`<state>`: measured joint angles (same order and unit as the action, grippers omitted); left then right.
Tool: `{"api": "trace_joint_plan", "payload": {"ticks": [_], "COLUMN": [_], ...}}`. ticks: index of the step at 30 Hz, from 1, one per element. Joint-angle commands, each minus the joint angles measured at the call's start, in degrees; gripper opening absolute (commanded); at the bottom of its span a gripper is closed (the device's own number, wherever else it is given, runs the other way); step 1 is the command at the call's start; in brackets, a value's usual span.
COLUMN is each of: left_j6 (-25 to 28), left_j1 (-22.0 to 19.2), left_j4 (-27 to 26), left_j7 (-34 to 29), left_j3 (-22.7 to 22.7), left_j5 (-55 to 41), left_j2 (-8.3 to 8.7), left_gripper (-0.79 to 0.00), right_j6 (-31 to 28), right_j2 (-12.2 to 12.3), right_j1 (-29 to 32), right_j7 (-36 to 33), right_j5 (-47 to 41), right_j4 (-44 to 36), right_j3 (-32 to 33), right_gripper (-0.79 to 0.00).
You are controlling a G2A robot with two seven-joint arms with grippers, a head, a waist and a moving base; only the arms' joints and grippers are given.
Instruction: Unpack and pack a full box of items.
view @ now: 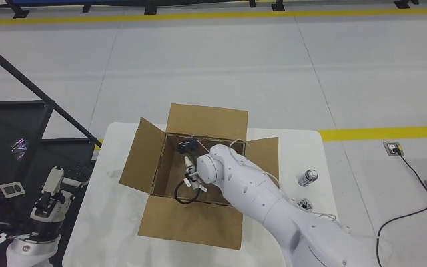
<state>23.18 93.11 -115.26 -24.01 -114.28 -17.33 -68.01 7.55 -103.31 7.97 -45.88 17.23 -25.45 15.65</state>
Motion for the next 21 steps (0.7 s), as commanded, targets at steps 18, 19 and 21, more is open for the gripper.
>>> {"api": "trace_joint_plan", "payload": {"ticks": [18,19,21], "left_j6": [0.0,0.0,0.0], "left_j1": [0.0,0.0,0.0], "left_j4": [0.0,0.0,0.0], "left_j7": [0.0,0.0,0.0], "left_j3": [0.0,0.0,0.0], "left_j5": [0.0,0.0,0.0], "left_j2": [0.0,0.0,0.0], "left_gripper": [0.0,0.0,0.0], "right_j6": [-3.2,-3.7,-6.5], "right_j2": [-7.0,-7.1,-7.1], "right_j1": [-1.3,-1.5,-1.7], "right_j7": [2.7,3.3,4.6], "right_j5": [2.1,1.9,1.2], "right_j4": [12.5,12.5,12.2], "right_j3": [1.2,1.4,2.2], "right_gripper": [-0.018,0.0,0.0]}}
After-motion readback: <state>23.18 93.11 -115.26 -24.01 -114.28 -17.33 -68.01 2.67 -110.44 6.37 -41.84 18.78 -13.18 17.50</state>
